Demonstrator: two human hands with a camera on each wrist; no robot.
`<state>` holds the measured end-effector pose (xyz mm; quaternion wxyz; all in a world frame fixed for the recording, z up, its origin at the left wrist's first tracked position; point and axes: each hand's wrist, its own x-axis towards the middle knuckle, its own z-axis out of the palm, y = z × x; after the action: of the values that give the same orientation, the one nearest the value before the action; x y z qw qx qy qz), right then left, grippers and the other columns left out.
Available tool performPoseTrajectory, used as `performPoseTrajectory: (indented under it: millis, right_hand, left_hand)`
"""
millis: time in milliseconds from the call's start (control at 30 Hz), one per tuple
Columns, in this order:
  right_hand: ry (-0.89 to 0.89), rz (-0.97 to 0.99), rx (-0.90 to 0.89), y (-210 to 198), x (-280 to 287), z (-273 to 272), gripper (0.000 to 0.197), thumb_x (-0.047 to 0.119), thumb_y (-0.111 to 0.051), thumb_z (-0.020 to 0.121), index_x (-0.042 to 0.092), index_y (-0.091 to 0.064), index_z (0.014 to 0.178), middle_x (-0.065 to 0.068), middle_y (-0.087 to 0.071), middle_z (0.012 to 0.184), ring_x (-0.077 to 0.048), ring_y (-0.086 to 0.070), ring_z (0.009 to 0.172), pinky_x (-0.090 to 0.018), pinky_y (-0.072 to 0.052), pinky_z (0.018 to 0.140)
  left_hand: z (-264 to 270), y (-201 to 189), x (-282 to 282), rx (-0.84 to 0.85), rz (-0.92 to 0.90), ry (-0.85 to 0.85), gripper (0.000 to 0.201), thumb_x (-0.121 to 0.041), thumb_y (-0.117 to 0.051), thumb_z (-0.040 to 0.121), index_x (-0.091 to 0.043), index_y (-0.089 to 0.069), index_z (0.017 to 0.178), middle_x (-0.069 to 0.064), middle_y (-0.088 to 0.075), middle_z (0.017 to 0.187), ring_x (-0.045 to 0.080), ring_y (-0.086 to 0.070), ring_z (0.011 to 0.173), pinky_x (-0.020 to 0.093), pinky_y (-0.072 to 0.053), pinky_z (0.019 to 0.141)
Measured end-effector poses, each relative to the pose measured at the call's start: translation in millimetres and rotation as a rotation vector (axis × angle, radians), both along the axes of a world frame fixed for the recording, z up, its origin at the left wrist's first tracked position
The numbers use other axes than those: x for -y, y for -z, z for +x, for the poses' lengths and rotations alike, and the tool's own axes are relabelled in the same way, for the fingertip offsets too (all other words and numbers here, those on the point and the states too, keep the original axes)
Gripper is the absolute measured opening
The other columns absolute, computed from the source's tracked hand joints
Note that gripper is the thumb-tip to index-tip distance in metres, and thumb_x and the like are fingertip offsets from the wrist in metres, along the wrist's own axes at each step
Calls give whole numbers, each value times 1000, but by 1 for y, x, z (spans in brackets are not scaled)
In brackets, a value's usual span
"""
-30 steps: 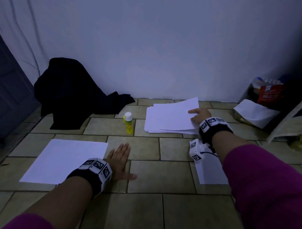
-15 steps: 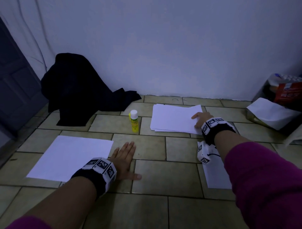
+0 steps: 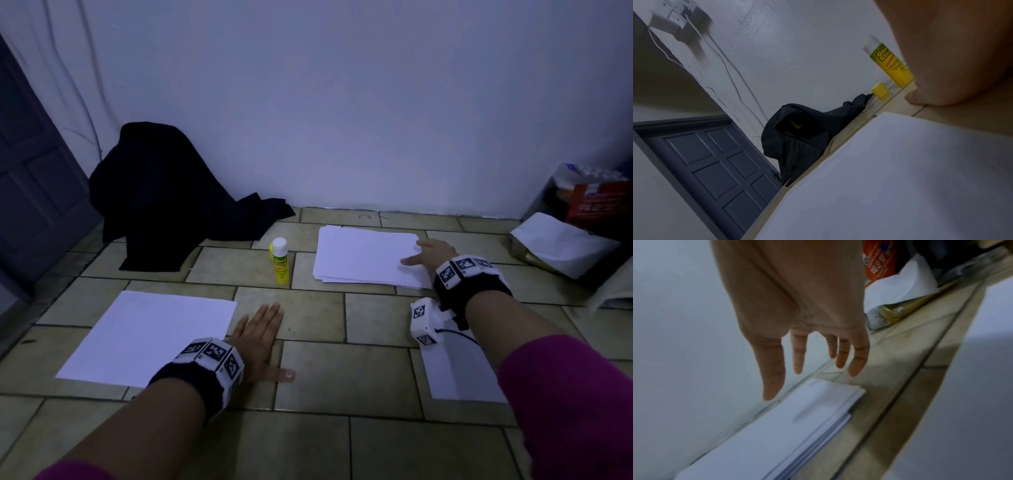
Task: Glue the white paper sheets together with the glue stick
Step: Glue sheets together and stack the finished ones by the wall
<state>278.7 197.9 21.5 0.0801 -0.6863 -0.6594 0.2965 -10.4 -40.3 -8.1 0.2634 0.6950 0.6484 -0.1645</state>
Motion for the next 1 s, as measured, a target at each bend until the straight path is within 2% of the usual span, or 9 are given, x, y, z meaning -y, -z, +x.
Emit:
performPoseTrajectory:
  millis: [100, 233, 400, 467, 533, 567, 667, 800, 1000]
  right_hand:
    - [-119, -63, 115, -16, 39, -1, 93, 48, -70, 80, 11, -22, 151, -8, -22, 157, -26, -25, 142, -32, -26, 111]
    - [-272, -157, 281, -20, 99, 11, 110, 58, -74, 70, 5, -19, 148, -12, -25, 153, -25, -34, 135, -33, -34, 105]
    - [-358, -313, 487, 3, 160, 10, 138, 67, -68, 68, -5, 22, 144, -21, 24, 154, -35, 15, 145, -45, -10, 119]
    - [-360, -323, 531, 11, 172, 9, 142, 67, -71, 65, -4, 24, 143, -20, 28, 152, -34, 20, 144, -49, -8, 119]
    - [-335, -288, 587, 18, 180, 5, 148, 68, -74, 60, -2, 25, 144, -18, 28, 153, -31, 19, 145, -51, -9, 117]
    - [-316, -249, 610, 22, 184, 3, 149, 68, -75, 57, -2, 25, 144, -17, 27, 154, -30, 17, 145, -52, -10, 115]
    - [-270, -164, 612, 27, 188, 2, 143, 60, -78, 61, 2, 19, 147, -16, 22, 156, -30, 11, 146, -50, -10, 116]
    - [-300, -210, 542, 13, 188, 3, 131, 50, -77, 71, 3, 18, 148, -18, 23, 155, -33, 11, 146, -45, -2, 117]
    - [-252, -118, 593, 26, 194, -1, 152, 64, -80, 53, -4, 20, 145, -19, 20, 155, -33, 14, 145, -46, -6, 117]
  left_hand:
    - [1, 0, 0, -1, -8, -4, 170, -101, 12, 5, -10, 24, 148, 3, 31, 156, 19, 24, 145, 39, 11, 116]
    - [2, -1, 1, -4, -9, -24, 172, -101, 11, 3, -10, 24, 148, 3, 32, 155, 18, 25, 145, 38, 12, 116]
    - [3, -3, 1, -20, -3, -25, 170, -102, 8, 8, -8, 23, 148, 5, 34, 154, 19, 26, 144, 39, 13, 116]
    - [5, -4, 2, -41, 1, -45, 151, -105, -12, 39, -7, 23, 148, 7, 35, 153, 20, 27, 144, 40, 12, 116]
    - [8, -6, 4, -70, 12, -64, 120, -81, -39, 78, -6, 22, 148, 9, 33, 154, 22, 26, 144, 41, 11, 117]
    - [9, -6, 5, -75, 18, -71, 113, -71, -45, 85, -6, 22, 149, 10, 32, 155, 22, 25, 145, 42, 10, 117]
    - [14, -7, 4, -118, 18, -83, 110, -66, -48, 87, -6, 20, 150, 10, 30, 156, 22, 22, 146, 43, 6, 118]
    - [20, -10, 2, -147, 9, -97, 110, -64, -50, 87, -4, 18, 150, 11, 27, 157, 24, 19, 147, 44, 0, 119]
    - [11, -23, 3, -12, 26, -102, 107, -56, -60, 86, -8, 9, 153, 9, 18, 160, 21, 8, 149, 35, -8, 120]
